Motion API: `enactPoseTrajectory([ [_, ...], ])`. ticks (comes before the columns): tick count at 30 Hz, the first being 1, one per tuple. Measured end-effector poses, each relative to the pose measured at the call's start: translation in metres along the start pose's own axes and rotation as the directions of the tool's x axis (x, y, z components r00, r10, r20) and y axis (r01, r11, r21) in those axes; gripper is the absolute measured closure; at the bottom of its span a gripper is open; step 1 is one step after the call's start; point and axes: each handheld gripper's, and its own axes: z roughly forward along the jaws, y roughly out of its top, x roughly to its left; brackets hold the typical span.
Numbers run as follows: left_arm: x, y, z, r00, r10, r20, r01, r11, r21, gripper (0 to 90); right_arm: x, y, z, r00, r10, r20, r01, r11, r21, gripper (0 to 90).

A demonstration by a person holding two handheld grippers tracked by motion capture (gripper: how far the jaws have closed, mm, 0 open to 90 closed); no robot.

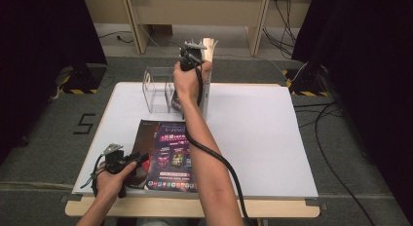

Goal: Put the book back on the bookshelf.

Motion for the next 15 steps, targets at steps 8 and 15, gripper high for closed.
enactPoseTrajectory([
  [8, 0.0004, 0.0004, -0.0004, 1.0000, -0.002, -0.001, 0.002, 1.0000, -0.002, 50.8, 0.0004, 0.0040, 0.0039, 0.9999, -0.017, 0.004, 0.017, 1.000, 0.019, 77.4],
  [15, 0.0006, 0.0004, -0.0006, 1.0000, 0.000, -0.002, 0.000, 1.0000, -0.003, 50.8, -0.0021, 0.0062, 0.0028, 1.0000, -0.001, -0.006, 0.001, 0.999, 0.042, 83.7],
])
